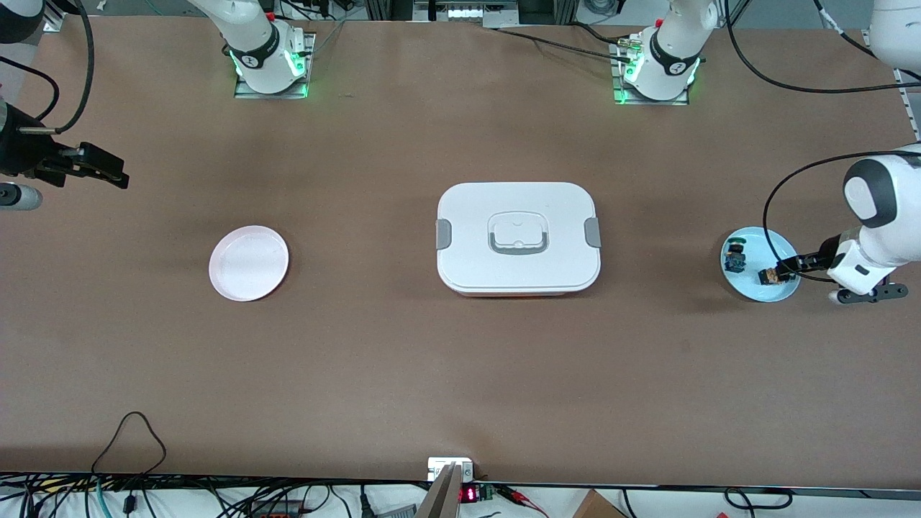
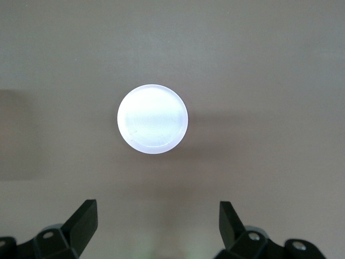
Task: Transfer orange switch to right arm and place
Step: 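Reach the left gripper down to the orange switch in the blue dish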
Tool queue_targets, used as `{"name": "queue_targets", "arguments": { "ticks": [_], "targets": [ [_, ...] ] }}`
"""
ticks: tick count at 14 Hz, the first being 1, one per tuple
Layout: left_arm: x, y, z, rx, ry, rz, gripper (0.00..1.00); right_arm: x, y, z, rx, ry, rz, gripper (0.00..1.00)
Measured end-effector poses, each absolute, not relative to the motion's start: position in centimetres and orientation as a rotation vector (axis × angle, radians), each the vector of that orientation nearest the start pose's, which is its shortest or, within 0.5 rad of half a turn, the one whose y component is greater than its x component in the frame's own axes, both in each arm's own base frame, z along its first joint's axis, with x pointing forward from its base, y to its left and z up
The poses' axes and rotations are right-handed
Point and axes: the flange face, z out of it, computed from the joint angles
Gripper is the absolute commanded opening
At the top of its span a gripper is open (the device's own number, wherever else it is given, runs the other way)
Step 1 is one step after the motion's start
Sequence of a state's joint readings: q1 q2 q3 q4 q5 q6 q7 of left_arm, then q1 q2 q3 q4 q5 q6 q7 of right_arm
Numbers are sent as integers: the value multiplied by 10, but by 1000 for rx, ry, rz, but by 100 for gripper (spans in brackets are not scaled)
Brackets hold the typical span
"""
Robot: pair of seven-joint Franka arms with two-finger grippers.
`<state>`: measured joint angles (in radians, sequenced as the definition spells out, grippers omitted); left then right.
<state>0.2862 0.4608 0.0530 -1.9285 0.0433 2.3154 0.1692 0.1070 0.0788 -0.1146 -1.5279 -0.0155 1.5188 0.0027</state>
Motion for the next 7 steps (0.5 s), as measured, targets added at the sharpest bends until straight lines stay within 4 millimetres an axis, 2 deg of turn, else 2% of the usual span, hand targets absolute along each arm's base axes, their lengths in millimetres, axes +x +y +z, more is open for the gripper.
{"name": "queue_targets", "arguments": {
  "ticks": [3, 7],
  "targets": [
    [582, 206, 217, -3098, -193, 127, 100, 572, -4, 595, -3163, 17, 142, 100],
    [575, 203, 197, -3104, -187, 173, 100, 573, -4, 595, -3163, 17, 143, 100]
  ]
}}
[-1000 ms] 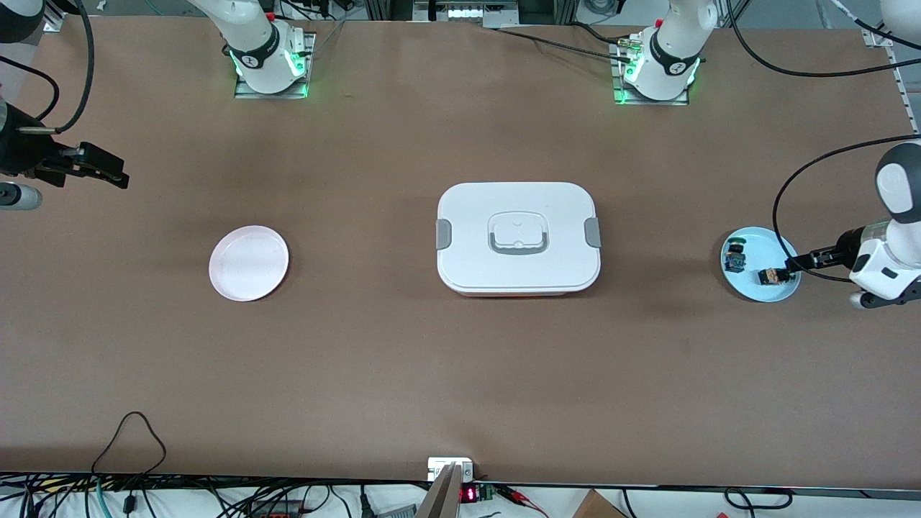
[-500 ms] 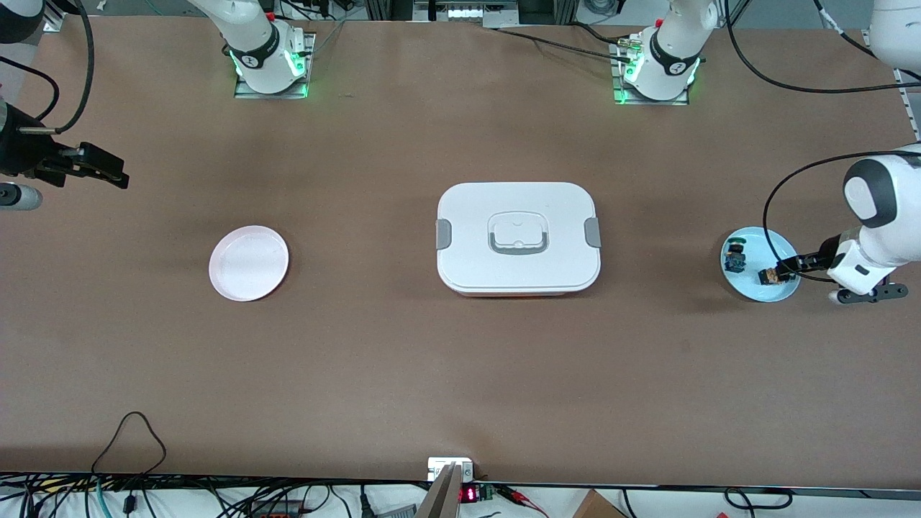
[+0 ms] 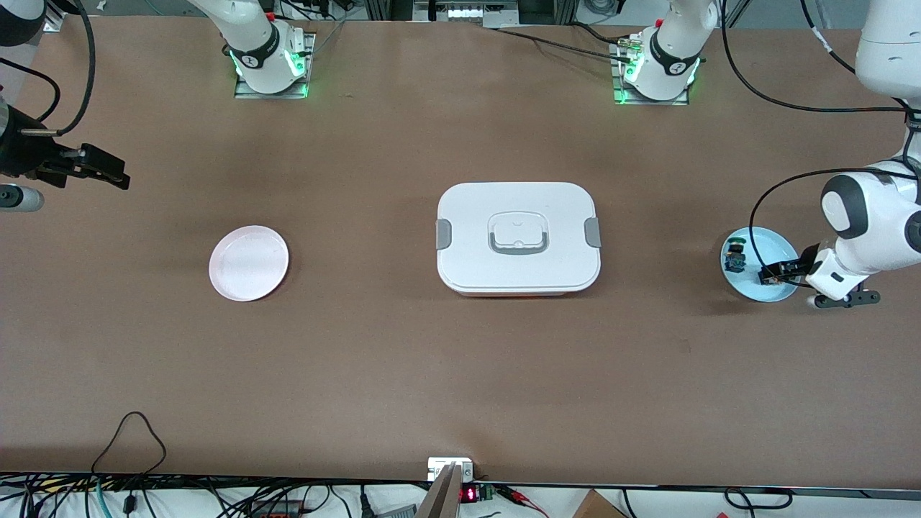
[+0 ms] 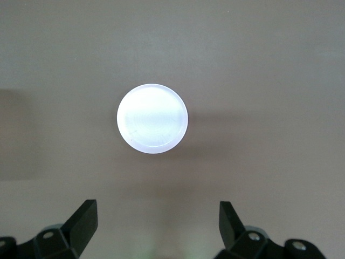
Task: Transfer orange switch to right arm and place
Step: 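Close the left gripper on the orange switch and lift it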
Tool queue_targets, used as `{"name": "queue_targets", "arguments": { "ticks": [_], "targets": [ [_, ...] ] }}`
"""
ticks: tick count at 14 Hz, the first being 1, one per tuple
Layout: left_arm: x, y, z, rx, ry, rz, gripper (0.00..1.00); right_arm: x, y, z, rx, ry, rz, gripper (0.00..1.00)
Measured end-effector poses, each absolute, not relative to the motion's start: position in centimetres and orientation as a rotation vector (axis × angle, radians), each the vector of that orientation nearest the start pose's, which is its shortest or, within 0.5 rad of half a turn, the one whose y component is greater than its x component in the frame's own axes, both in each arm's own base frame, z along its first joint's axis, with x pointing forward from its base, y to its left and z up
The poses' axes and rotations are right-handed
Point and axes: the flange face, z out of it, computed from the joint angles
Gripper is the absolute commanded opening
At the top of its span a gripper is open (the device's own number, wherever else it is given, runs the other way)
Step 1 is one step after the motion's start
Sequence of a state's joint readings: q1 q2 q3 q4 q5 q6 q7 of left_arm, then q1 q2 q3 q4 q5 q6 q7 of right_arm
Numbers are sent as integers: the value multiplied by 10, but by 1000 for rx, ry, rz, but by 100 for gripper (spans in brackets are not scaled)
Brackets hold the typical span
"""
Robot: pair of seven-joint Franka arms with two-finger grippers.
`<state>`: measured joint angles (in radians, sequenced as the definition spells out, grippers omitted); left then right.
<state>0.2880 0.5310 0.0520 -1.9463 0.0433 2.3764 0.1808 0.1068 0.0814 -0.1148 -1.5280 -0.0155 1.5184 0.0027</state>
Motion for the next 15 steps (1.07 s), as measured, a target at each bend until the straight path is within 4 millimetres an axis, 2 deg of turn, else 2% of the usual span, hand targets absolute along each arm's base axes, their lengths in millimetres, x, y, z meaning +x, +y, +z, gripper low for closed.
{"name": "queue_targets", "arguments": {
  "ticks": [5, 6, 7, 8, 9, 10, 11, 12, 15],
  "targets": [
    [573, 203, 186, -3101, -168, 133, 100, 573, -4, 594, -3163, 17, 146, 100],
    [572, 203, 183, -3102, -165, 139, 95, 573, -4, 594, -3163, 17, 146, 100],
    [571, 204, 180, -3104, -163, 147, 81, 573, -4, 594, -3163, 17, 147, 100],
    [570, 205, 177, -3105, -161, 154, 59, 573, -4, 594, -3163, 17, 147, 100],
    [569, 206, 175, -3105, -161, 159, 46, 573, -4, 594, -3163, 17, 147, 100],
    [569, 206, 174, -3106, -160, 160, 37, 573, -4, 594, -3163, 17, 147, 100],
    [569, 206, 174, -3106, -159, 159, 31, 573, -4, 594, -3163, 17, 147, 100],
    [569, 207, 175, -3105, -158, 158, 30, 573, -4, 593, -3163, 17, 148, 100],
    [572, 207, 178, -3104, -157, 147, 30, 573, -4, 593, -3163, 17, 150, 100]
  ]
}}
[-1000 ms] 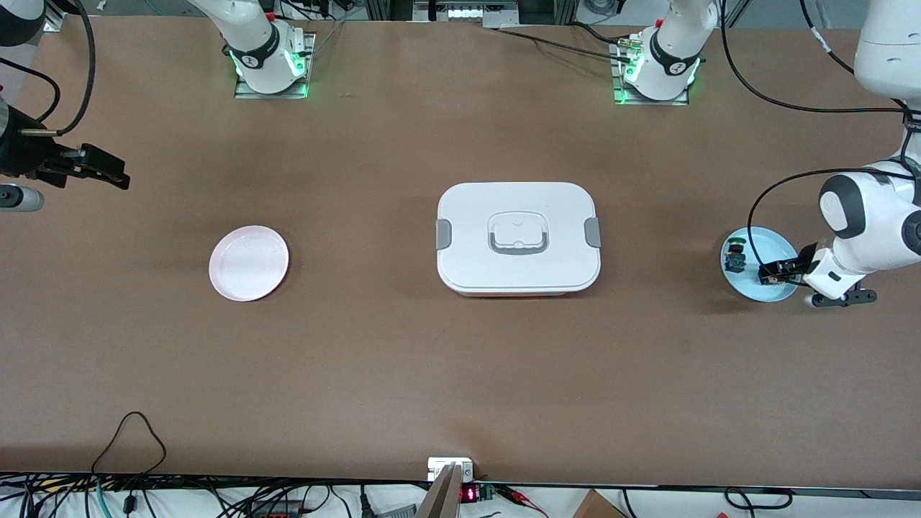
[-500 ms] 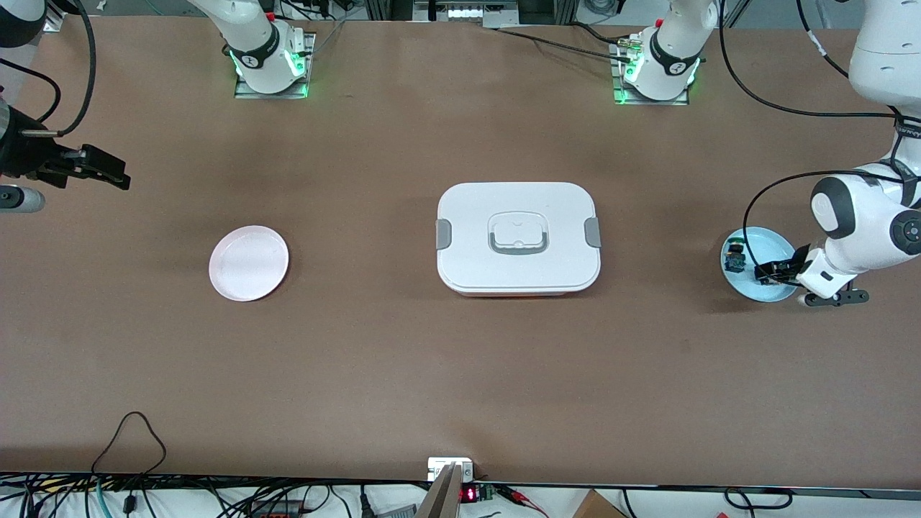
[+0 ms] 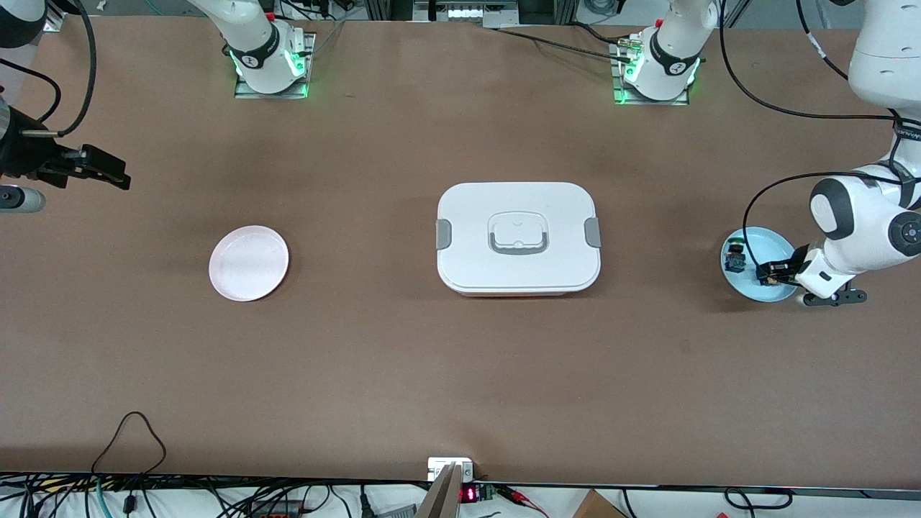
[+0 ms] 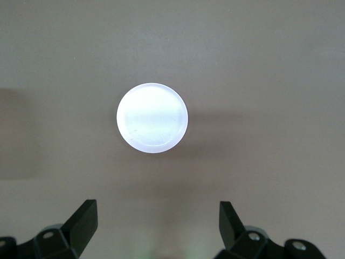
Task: Transfer orange switch to right arm and place
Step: 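Close the left gripper on the orange switch and lift it, then carry the switch over the box while the right gripper reaches toward it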
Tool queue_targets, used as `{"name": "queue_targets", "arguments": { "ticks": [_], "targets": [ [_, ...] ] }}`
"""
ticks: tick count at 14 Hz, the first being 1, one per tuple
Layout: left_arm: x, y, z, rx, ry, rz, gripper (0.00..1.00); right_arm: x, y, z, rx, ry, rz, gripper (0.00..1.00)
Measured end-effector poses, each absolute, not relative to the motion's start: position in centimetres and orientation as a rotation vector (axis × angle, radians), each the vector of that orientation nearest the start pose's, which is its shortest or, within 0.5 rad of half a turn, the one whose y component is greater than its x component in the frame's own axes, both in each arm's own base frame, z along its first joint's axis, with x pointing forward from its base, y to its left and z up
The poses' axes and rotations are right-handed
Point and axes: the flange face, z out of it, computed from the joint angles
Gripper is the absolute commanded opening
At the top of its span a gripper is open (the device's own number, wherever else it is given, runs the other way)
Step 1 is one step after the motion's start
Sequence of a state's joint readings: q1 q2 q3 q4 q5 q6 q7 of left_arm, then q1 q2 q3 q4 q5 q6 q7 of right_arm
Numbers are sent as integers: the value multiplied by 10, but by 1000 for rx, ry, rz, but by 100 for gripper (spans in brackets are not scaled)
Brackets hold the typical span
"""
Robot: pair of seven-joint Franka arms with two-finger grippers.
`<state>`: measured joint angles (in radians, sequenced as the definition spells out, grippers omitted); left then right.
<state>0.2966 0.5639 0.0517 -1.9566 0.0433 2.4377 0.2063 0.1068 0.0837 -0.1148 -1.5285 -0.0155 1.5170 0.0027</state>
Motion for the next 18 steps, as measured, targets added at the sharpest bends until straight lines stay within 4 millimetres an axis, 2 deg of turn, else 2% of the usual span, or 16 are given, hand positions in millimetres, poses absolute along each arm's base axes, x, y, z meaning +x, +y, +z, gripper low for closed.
{"name": "queue_targets", "arguments": {
  "ticks": [1, 3, 4, 6, 9, 12, 15, 16, 18],
  "targets": [
    [575, 207, 184, -3104, -154, 138, 30, 573, -4, 593, -3163, 17, 151, 100],
    [584, 203, 212, -3111, -142, 154, 30, 573, -4, 592, -3163, 17, 153, 100],
    [590, 199, 235, -3117, -128, 175, 30, 573, -4, 592, -3163, 17, 154, 100],
    [602, 174, 284, -3138, -60, 219, 29, 573, -4, 592, -3163, 18, 154, 100],
    [616, 110, 354, -3165, 122, 282, 26, 573, -4, 592, -3163, 18, 154, 100],
    [628, 37, 408, -3178, 325, 323, 17, 573, -4, 592, -3163, 18, 154, 100],
    [626, -36, 430, -3209, 515, 355, 17, 573, -4, 592, -3163, 18, 155, 100],
    [624, -54, 433, -3243, 573, 358, 17, 573, -4, 592, -3161, 17, 154, 100],
    [621, -84, 438, -3360, 802, 335, 16, 573, 4, 592, -3089, 18, 150, 100]
  ]
}}
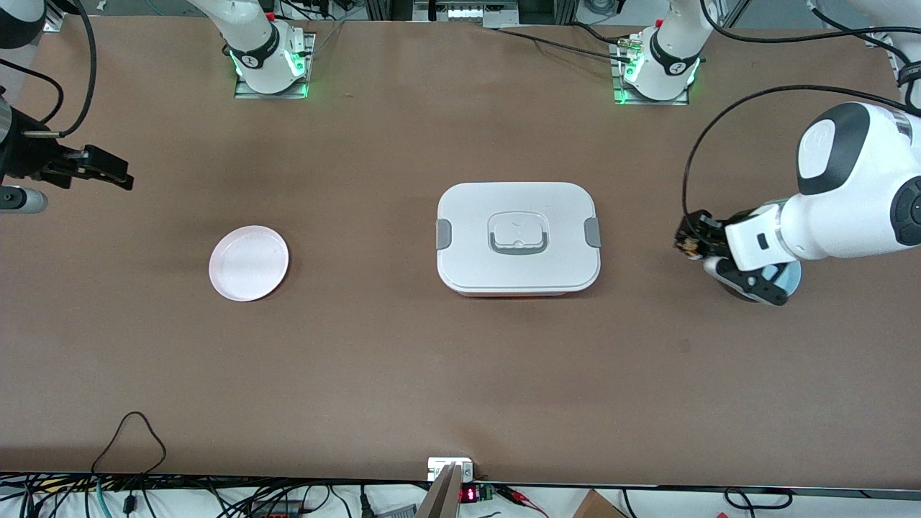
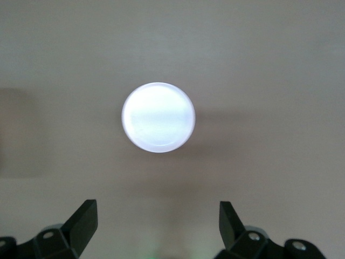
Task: Transfer orange switch to right arm and place
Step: 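Carry the switch over the box while the right gripper reaches toward it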
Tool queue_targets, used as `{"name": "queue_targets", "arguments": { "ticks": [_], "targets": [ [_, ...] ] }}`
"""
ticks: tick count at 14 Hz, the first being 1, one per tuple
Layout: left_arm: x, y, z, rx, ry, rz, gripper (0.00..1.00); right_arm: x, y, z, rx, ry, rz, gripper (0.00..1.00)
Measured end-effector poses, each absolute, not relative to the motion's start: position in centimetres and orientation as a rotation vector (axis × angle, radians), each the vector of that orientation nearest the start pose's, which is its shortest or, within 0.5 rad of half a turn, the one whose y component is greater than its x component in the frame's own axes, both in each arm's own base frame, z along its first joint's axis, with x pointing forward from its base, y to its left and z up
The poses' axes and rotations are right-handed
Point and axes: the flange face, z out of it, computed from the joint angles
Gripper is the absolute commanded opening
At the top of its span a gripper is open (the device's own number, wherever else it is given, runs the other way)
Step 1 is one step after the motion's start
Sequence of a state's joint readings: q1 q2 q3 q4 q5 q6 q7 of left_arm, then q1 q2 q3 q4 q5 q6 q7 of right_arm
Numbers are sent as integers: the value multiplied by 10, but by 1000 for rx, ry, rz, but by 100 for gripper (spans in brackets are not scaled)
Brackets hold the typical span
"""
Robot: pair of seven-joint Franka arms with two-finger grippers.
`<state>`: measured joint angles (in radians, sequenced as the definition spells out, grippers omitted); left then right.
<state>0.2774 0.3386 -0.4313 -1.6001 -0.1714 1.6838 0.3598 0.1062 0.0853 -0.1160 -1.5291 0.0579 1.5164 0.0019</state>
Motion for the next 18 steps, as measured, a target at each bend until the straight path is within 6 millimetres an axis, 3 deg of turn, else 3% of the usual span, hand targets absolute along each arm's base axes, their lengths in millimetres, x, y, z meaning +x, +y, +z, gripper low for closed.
{"name": "queue_targets", "arguments": {
  "ticks": [5, 8, 11, 13, 16, 18],
  "targets": [
    [620, -131, 444, -3639, 1415, 97, 15, 577, 31, 597, -2711, 48, 134, 100],
    [609, -191, 466, -3615, 1806, -112, 12, 589, 52, 583, -2492, 64, 182, 100],
    [599, -254, 490, -3404, 2199, -572, 9, 596, 76, 561, -2268, 74, 279, 100],
    [594, -294, 491, -3194, 2360, -973, 8, 598, 90, 548, -2094, 101, 318, 100],
    [571, -353, 483, -3093, 2371, -1458, 7, 591, 103, 508, -1848, 191, 407, 100],
    [555, -379, 485, -3032, 2327, -1760, 7, 584, 114, 478, -1733, 213, 433, 100]
  ]
}}
